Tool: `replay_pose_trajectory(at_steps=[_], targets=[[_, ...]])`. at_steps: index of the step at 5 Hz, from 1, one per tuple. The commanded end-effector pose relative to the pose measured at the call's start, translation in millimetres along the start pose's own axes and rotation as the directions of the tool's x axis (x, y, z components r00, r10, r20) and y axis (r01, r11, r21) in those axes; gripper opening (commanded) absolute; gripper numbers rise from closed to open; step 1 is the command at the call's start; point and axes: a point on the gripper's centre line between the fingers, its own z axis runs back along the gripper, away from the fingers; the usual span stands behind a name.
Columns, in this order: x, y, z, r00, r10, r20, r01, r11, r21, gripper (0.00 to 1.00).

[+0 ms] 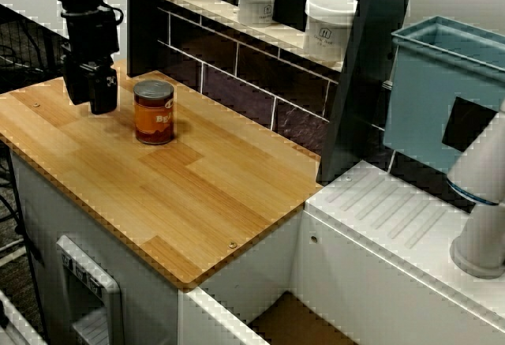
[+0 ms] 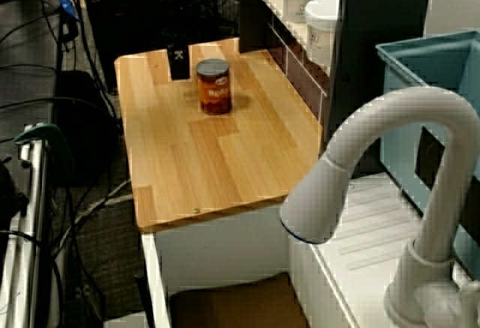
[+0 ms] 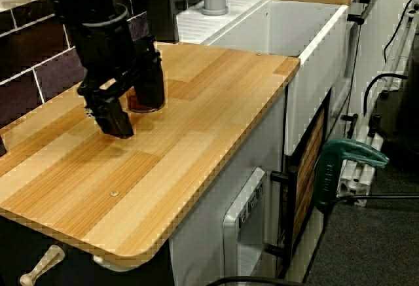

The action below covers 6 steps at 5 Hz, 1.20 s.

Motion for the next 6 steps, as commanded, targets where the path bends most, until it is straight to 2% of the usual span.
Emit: replay_pose_trajectory(at_steps=[1, 3, 5, 6], targets=[[15.5, 13.7, 26.4, 0.995, 0.033, 0.096, -0.039, 0.997, 0.068, 1.0], [37.8, 15.8, 16.2, 0.987, 0.076, 0.143, -0.087, 0.993, 0.074, 1.0], [52.5, 12.6, 11.6, 0.986, 0.106, 0.13, -0.115, 0.991, 0.065, 1.0], [50.0, 5.3, 13.3, 0.988, 0.1, 0.121, -0.106, 0.993, 0.044, 1.0]])
